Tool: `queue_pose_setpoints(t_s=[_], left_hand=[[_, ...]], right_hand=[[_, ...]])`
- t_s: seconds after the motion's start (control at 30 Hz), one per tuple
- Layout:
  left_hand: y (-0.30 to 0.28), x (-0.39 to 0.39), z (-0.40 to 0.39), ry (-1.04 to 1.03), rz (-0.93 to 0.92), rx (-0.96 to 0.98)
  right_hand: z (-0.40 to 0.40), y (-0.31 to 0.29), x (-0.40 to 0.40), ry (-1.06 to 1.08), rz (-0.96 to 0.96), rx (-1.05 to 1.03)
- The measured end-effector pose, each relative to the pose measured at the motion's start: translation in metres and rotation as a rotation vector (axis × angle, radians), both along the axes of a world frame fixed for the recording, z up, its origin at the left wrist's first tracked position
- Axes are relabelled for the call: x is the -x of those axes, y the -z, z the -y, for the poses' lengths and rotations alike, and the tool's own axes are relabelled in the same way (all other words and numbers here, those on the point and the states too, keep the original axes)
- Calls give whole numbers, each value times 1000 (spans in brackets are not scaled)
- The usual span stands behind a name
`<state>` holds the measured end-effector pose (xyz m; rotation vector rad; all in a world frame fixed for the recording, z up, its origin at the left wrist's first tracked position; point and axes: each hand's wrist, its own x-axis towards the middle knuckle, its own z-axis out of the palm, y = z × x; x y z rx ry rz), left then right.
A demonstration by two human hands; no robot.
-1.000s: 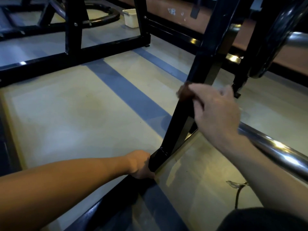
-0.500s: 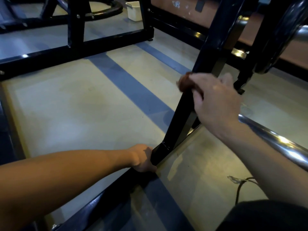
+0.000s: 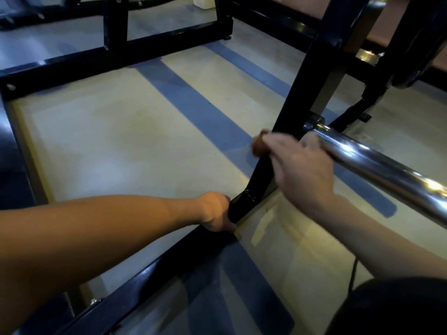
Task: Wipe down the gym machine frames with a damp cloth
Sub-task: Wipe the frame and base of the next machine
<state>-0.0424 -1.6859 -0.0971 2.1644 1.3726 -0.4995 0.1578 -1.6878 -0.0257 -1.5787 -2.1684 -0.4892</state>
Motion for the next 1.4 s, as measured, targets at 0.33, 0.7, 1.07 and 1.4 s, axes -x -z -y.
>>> queue_pose_setpoints(t_s=[0.33, 0.7, 1.07, 1.4], left_hand=[[4, 1, -2, 5, -28, -20], [2, 2, -2, -6, -42, -12], [1, 1, -3, -15, -59, -5], [2, -1, -5, 19, -94, 13]], right_hand=[[16, 62, -1, -228, 19, 316], [24, 69, -3, -264, 38, 341], [32, 87, -17, -287, 31, 395], [28, 47, -3, -157, 70, 178]])
